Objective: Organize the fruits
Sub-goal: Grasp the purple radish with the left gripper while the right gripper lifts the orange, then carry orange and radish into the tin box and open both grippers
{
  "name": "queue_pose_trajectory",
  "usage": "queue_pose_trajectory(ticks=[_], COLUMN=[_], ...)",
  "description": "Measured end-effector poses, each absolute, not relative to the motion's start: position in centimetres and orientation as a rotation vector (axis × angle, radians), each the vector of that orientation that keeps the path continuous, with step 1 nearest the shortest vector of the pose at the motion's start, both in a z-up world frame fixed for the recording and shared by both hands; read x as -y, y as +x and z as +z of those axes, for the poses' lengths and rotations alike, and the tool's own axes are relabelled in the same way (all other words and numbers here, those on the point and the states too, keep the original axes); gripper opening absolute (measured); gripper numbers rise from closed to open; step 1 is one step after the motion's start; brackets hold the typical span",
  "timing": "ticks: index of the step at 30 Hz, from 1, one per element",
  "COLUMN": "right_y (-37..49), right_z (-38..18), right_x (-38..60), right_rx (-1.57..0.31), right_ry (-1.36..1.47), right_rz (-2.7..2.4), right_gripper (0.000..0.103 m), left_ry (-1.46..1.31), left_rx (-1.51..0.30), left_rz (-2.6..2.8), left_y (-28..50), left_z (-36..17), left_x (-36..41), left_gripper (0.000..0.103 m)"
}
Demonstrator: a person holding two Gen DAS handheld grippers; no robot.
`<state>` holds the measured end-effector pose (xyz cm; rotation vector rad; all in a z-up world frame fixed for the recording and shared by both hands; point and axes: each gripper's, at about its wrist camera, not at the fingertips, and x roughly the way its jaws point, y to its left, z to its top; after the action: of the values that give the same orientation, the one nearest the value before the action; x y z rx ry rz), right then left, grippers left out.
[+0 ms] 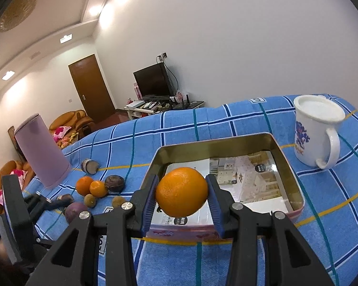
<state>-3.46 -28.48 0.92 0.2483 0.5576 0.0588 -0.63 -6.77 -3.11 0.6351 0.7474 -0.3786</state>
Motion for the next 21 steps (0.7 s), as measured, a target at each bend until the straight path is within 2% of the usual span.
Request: queue_pose_trajectory(ticks=[5,10,17,21], right_y=[-3.5,-3.7,-4.3,-4.3], right_z=[0.9,1.2,2.2,2.2], right_x=[29.0,29.7,30.4,31.9], right_rx=[-0.549,-0.535,-0.477,-0.467], right_ry=[0.257,0.289,0.227,0.172], right_rz=[0.039,0.035,-0.030,-0.113], right_gripper=[0.042,0.042,0.042,0.042], left_ry=[0.446,0.248,0.180,0.187], left_rx=[-0.783,-0.741,-0.627,-0.567], left_rz=[-0.419,-0.478,-0.530,-0.548], left_y=[1.2,0.5,-0.5,-0.4], left_z=[-2.8,-1.9,1.5,3.5], left_x=[4.6,2.3,3.6,7.0], left_gripper=[0.052,0.052,0.052,0.052])
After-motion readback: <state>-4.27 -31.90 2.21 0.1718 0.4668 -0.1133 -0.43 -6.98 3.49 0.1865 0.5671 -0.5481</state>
